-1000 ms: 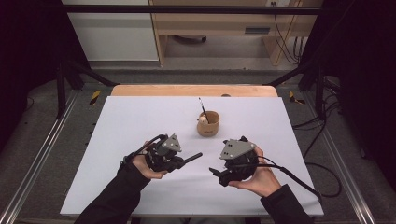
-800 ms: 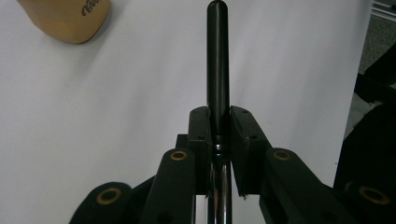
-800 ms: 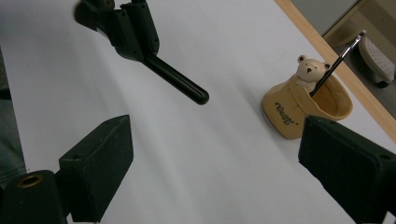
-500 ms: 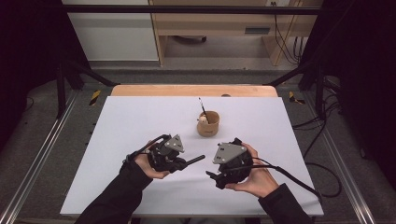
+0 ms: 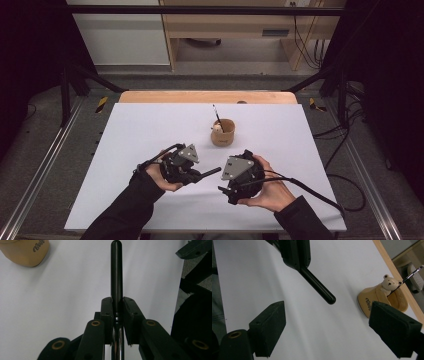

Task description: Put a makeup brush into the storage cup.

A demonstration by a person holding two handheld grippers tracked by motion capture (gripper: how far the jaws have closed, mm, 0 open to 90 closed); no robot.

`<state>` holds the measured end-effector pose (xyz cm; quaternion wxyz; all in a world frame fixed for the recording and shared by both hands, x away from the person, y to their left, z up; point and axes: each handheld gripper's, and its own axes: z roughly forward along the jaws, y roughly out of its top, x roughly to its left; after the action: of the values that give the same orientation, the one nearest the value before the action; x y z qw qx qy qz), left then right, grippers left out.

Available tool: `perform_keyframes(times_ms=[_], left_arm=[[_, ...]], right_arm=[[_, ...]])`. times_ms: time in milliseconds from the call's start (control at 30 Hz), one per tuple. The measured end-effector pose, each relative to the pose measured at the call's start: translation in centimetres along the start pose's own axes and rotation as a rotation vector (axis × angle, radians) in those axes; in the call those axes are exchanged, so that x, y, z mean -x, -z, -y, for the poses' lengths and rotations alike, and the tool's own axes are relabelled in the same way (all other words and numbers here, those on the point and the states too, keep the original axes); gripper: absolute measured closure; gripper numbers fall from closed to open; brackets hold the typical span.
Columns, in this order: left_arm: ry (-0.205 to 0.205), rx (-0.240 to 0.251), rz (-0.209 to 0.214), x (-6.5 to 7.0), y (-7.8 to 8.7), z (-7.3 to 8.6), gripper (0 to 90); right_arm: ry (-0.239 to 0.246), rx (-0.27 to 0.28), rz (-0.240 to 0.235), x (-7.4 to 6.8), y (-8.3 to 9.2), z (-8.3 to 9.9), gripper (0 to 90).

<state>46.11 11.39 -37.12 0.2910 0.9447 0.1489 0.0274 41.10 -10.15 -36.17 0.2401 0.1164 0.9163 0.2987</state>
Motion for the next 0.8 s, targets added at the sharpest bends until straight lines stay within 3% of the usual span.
perform_keyframes(times_ms=[800], left_arm=[[-0.014, -0.040, 0.031, 0.7, -0.3, -1.5, 78.8]], right_arm=[[0.099, -0.034, -0.025, -0.8, -0.5, -0.7, 23.5]])
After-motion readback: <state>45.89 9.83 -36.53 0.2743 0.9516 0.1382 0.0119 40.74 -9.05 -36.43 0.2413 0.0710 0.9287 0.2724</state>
